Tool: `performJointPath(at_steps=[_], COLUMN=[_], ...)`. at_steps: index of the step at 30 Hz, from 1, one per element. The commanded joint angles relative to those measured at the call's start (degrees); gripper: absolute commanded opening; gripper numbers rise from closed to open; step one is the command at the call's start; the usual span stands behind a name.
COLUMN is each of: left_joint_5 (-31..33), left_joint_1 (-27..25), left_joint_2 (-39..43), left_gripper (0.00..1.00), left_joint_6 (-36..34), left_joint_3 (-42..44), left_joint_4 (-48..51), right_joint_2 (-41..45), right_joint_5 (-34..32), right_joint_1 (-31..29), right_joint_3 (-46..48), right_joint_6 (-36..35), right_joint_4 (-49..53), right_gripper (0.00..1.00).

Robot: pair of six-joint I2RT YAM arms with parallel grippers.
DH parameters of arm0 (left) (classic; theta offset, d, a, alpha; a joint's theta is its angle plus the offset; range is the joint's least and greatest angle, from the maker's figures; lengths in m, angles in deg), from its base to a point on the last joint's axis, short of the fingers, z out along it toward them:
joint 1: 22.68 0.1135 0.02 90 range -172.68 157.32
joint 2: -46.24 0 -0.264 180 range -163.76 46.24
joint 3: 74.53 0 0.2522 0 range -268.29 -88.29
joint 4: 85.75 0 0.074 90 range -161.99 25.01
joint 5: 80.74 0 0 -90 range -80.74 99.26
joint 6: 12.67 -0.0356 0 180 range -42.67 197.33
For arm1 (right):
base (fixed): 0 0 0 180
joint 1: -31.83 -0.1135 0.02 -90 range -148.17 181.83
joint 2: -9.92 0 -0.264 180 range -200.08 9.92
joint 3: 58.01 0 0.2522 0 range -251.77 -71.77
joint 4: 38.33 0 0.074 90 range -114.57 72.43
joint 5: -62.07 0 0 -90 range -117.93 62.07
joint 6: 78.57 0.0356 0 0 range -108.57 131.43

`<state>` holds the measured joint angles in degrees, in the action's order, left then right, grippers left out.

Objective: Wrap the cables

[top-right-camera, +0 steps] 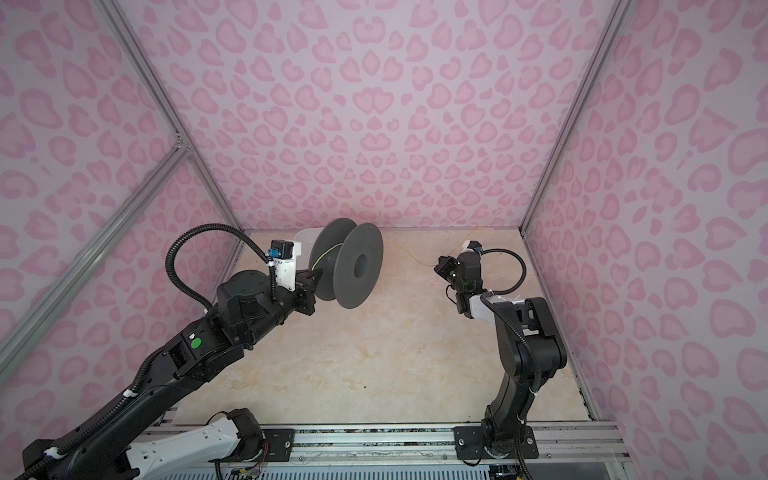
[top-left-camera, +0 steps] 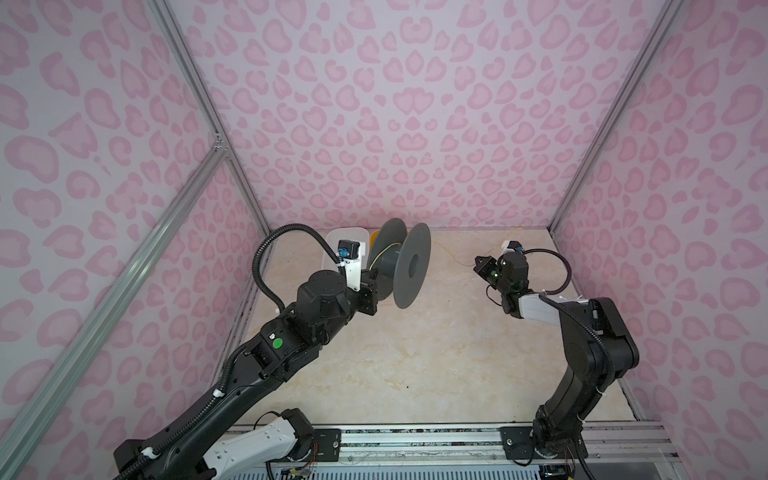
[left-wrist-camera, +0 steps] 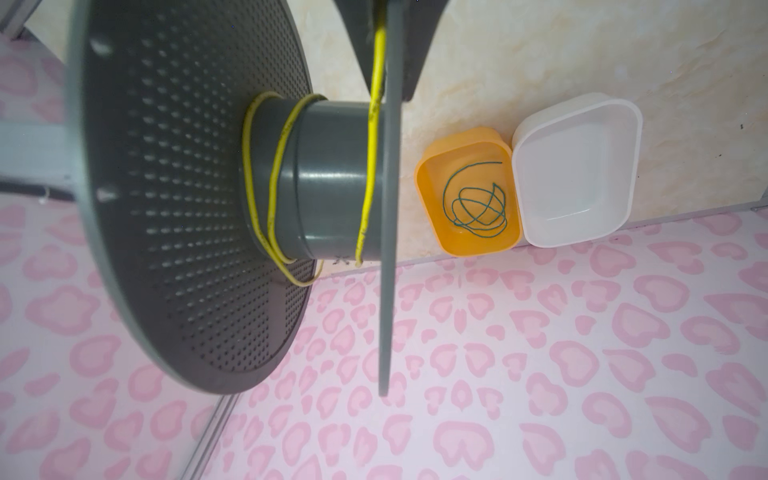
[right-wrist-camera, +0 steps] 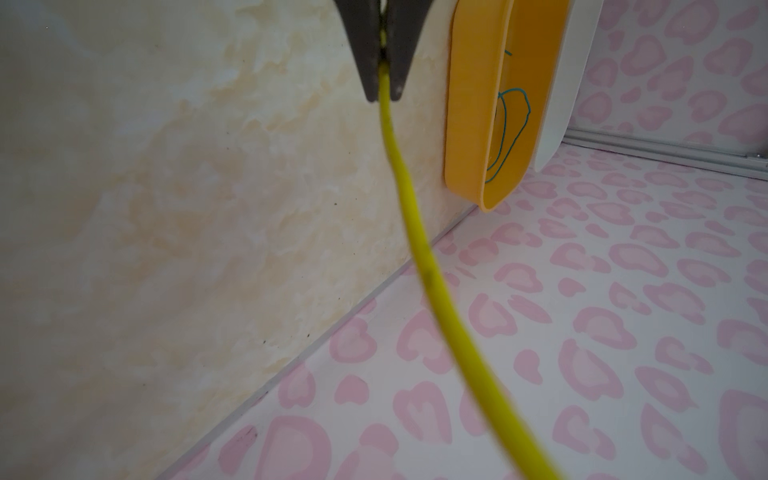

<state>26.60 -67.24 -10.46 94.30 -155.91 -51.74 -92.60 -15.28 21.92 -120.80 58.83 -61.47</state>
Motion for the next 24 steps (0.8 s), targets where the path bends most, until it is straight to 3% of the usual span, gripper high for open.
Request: performJointPath(at_steps=[1, 7, 11, 24], left_joint_5=[3.28, 10.72, 14.07, 21.59], left_joint_1=[1.50, 3.69, 4.22, 11.61], left_joint_2=[-1.46, -5.40, -9.49, -20.33], left_gripper=[0.04, 0.04, 0.04, 0.04], left_joint_6=[5.44, 10.24, 8.65, 7.13], left_joint_3=[-1.62, -1.29, -1.30, -3.69], left_joint_4=[-14.56, -22.25, -26.17, -32.39], right_joint_2=[0.29, 2.02, 4.21, 22.22], right_joint_5=[-4.87, -11.06, -14.59, -24.59], right_joint_1=[-3.06, -10.67, -17.77, -36.51], right_joint_3=[2.98, 9.38, 10.21, 11.28], right_joint_6=[-0.73, 1.32, 1.12, -6.67], right_joint_4=[-4.29, -8.31, -7.68, 5.95], right_gripper=[0.00, 0.00, 0.00, 0.00])
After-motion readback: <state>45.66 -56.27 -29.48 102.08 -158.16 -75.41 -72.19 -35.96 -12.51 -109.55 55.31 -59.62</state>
